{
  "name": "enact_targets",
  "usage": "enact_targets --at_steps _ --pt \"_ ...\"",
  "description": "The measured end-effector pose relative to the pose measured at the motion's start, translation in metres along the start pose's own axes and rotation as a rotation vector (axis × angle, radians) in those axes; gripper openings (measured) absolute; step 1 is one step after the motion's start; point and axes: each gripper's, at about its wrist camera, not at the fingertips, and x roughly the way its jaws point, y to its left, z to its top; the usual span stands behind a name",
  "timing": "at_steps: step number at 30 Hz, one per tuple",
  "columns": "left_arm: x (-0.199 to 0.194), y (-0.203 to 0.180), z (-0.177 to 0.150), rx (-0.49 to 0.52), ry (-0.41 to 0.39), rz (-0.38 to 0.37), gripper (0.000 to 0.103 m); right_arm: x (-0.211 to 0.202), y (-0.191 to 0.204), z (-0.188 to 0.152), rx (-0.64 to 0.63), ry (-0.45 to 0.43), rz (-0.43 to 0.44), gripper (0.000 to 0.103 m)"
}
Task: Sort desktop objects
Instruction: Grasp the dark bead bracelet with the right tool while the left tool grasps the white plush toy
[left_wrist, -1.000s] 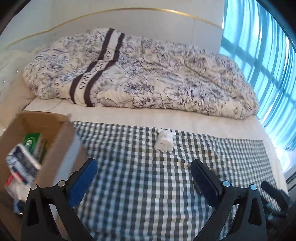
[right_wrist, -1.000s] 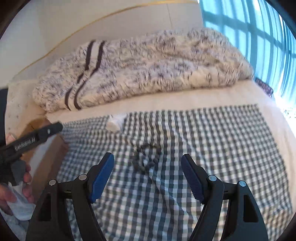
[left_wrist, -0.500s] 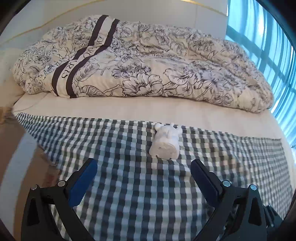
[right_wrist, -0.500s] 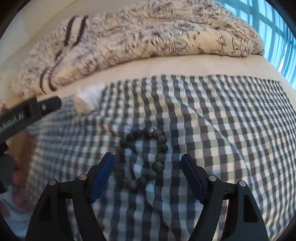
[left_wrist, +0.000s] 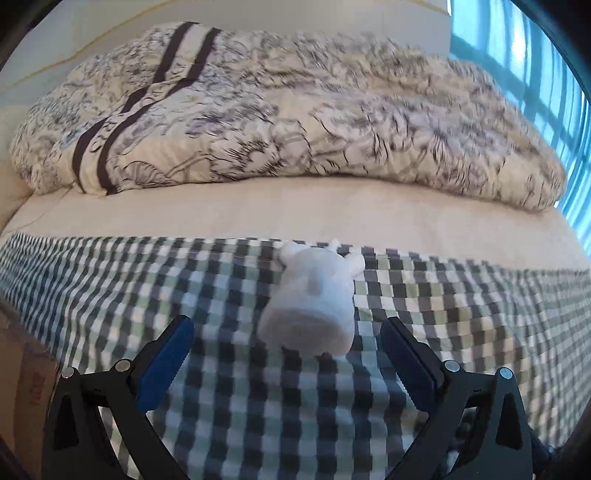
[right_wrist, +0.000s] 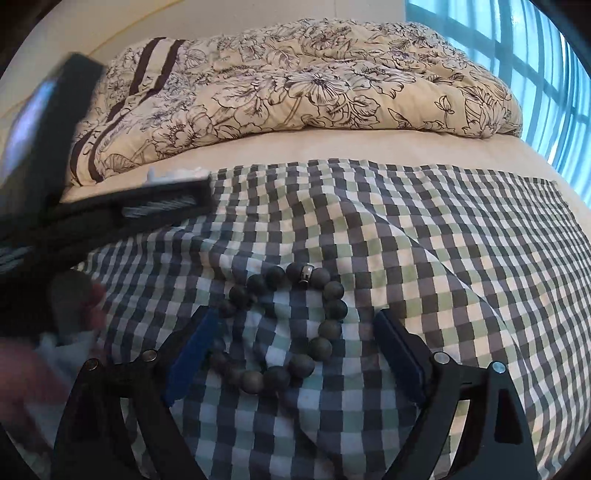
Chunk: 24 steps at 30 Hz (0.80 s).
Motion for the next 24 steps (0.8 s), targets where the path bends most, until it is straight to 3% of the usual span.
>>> enact_targets --at_steps 3,9,11,12,17,20,24 --pt "0.024 -0.006 0.003 0.025 0.081 -0.002 0.103 0.004 0.005 -0.002 -0.017 0.009 -0.013 0.089" --pt "0.034 -0.001 0.008 0.003 0.079 -0.034 0.1 0.008 0.011 -0.004 -0.045 0.01 -0.055 0.086" --pt "0.03 0.0 0.007 0.016 0.054 -0.08 0.074 0.005 0.005 -0.004 -0.017 -0.007 -0.072 0.068" --pt "0.026 -0.001 0.007 0.034 0.04 -0.078 0.052 0.003 0.001 -0.004 0.002 -0.015 -0.07 0.063" --pt "0.003 -0.002 -0.004 0.138 0.022 -0.059 0.052 -0.003 -0.016 -0.005 0.087 -0.042 -0.04 0.033" --pt "-0.023 0.011 -0.013 0.114 0.02 -0.065 0.052 -0.008 -0.025 -0.002 0.121 -0.049 0.019 0.024" --pt "-0.073 0.032 -0.032 0.103 -0.008 -0.023 0.052 -0.035 -0.024 0.0 0.075 -0.032 0.034 0.023"
